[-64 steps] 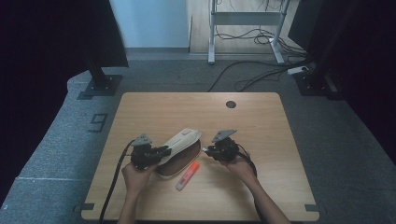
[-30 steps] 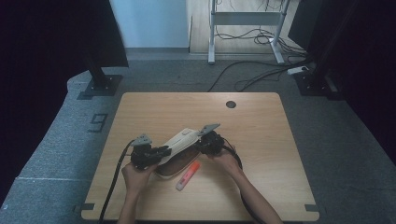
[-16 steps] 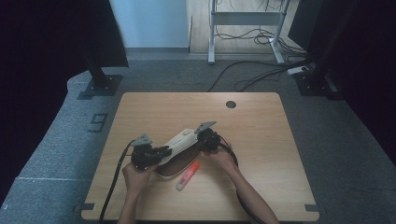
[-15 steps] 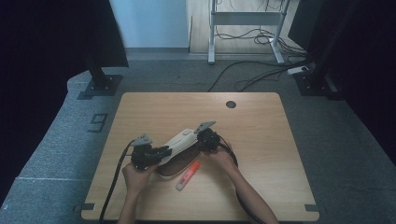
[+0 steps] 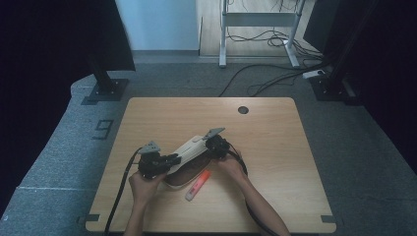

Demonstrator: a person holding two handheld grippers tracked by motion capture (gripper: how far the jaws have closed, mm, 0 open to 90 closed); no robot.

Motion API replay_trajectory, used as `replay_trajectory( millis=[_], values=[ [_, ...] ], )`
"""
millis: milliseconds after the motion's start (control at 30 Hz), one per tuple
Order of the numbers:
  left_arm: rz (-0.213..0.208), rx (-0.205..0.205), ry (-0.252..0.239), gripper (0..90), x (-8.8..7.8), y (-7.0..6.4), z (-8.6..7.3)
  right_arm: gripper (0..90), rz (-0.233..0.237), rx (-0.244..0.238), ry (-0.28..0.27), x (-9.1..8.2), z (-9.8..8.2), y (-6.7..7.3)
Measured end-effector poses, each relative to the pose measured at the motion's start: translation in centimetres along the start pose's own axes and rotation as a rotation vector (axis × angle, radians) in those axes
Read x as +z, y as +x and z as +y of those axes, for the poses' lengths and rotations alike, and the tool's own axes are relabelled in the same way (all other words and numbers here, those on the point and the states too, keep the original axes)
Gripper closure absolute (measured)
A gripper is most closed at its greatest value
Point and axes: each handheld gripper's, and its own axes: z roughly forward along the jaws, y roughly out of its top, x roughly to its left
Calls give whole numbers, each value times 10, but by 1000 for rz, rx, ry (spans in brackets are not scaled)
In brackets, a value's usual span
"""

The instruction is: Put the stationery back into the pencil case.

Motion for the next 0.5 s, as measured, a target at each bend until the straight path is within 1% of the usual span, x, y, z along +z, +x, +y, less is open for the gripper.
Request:
replay_trajectory(
  millis=[133, 333, 400, 500],
  values=[
    [0, 1, 0, 749, 0, 0, 0, 711, -7, -7, 6, 2, 2, 0],
    [-2, 1, 1, 747, 0, 0, 0, 705, -15, 0, 9, 4, 4, -1],
    [-1, 3, 2, 746, 0, 0, 0, 672, -18, -5, 15, 5, 4, -2],
    [-1, 3, 2, 745, 1, 0, 0, 624, -20, 10, 16, 5, 3, -3]
  ],
)
